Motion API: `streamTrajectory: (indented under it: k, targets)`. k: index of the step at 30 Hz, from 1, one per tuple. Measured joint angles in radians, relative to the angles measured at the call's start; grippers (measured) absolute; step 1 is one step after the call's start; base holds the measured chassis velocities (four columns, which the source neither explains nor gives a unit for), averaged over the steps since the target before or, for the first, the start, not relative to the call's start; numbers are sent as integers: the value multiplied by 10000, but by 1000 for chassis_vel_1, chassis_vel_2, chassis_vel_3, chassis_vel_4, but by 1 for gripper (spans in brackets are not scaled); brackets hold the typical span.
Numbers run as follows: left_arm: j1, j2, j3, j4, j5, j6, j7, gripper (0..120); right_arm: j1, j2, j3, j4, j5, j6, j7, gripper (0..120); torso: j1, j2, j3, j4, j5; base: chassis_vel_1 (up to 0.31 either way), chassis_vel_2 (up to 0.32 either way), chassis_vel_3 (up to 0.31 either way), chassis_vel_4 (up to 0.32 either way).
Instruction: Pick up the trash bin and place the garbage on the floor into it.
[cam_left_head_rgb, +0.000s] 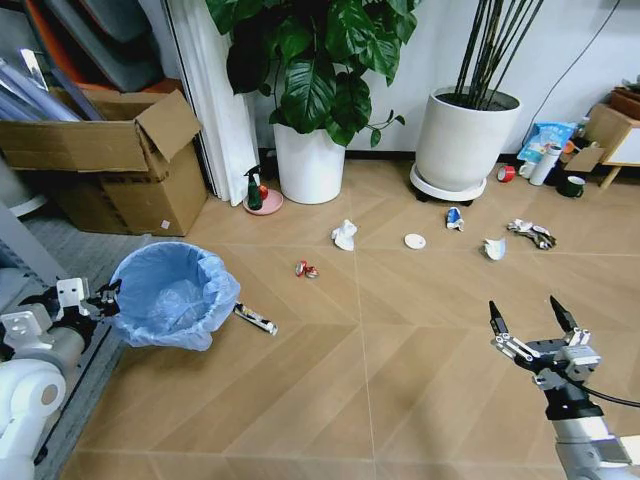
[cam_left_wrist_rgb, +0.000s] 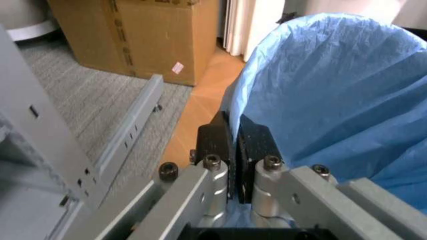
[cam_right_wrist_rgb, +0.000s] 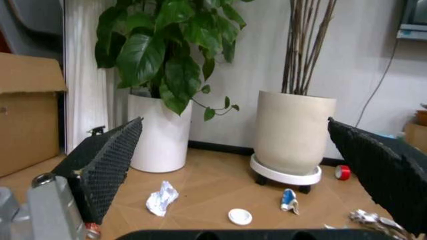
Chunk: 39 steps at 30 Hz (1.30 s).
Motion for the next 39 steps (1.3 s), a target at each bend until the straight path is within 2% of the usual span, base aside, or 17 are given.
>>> streamTrajectory:
  k: [30,39]
  targets:
    - [-3,12,-10,-1,7,16,-23,0,54,-65,-148,-93,-85,49,-93,100,0,0,0,0,0,-120,204,117,-200]
    - [87,6,-9,-99,9,19,-31,0,115,-94,-301,-389,-137,377,-266,100,0,0,1,1,-1,-130,171,116,-180]
